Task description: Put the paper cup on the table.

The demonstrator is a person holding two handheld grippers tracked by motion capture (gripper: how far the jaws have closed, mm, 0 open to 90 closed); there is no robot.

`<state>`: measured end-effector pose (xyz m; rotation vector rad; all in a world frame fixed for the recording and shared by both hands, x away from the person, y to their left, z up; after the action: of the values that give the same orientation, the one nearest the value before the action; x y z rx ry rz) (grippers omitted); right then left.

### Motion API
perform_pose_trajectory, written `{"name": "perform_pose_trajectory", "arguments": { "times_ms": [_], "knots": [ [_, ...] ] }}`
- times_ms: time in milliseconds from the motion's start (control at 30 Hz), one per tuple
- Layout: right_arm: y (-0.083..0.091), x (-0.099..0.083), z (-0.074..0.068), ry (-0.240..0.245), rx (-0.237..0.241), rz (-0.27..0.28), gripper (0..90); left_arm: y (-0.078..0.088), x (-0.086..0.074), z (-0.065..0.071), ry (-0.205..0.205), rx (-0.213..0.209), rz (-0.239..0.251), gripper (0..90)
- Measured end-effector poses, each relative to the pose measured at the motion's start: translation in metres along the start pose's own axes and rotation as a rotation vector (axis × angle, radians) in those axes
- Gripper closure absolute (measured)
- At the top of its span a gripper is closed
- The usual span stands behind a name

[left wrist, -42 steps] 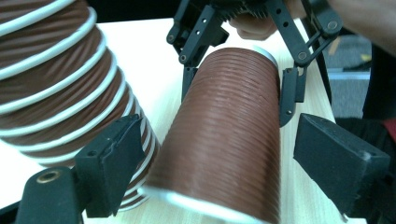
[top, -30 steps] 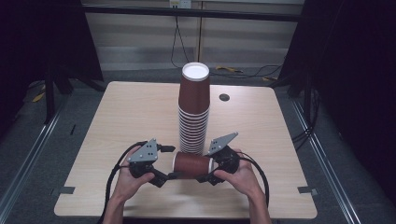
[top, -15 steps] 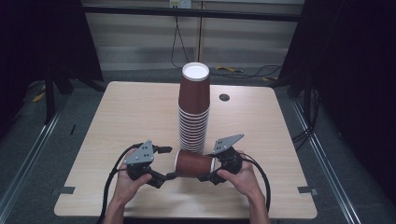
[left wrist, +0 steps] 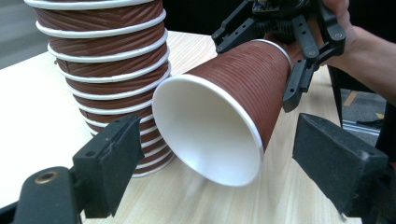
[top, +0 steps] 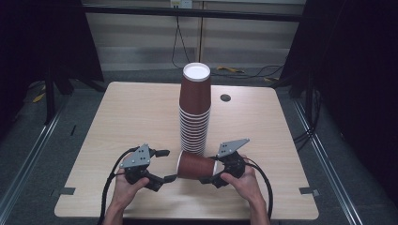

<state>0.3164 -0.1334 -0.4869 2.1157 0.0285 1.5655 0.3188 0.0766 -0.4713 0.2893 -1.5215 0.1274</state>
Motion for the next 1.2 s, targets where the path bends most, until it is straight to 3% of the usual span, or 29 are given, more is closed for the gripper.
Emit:
{"name": "perform_pose_trajectory", "arguments": {
  "times_ms": [200, 300, 500, 700, 933, 1200],
  "knots": [
    [0.005, 0.001, 0.0, 0.002, 0.008, 0.058, 21.9, 0.0, 0.001, -0.002, 0.018, -0.007, 0.017, 15.5],
    [0.006, 0.001, 0.0, -0.002, 0.022, 0.08, 21.8, 0.001, 0.001, -0.001, 0.03, -0.032, 0.031, 15.4],
    [0.005, 0.001, -0.003, 0.0, 0.029, 0.131, 21.8, 0.001, -0.001, 0.003, 0.021, -0.04, 0.031, 15.4],
    [0.004, 0.001, -0.007, 0.007, 0.043, 0.142, 21.7, 0.0, -0.003, 0.003, 0.025, -0.049, 0.026, 15.5],
    [0.003, 0.0, -0.008, 0.006, 0.069, 0.188, 21.6, 0.004, -0.004, 0.002, 0.049, -0.059, 0.053, 15.4],
    [0.003, 0.003, -0.013, 0.017, 0.104, 0.233, 21.8, -0.003, -0.006, 0.002, 0.062, -0.075, 0.06, 14.0]
  ]
}}
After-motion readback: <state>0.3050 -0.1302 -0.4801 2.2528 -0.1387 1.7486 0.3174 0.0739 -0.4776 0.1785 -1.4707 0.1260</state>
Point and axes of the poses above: each handheld gripper's, and its own axes: y roughly backward along the jaws, x roughly out of its top, z roughly to its right, the point moved 6 cm from there along -y, roughly forward along the jaws, and after that the axes turned 13 degrees about z, right-handed, at the moved point
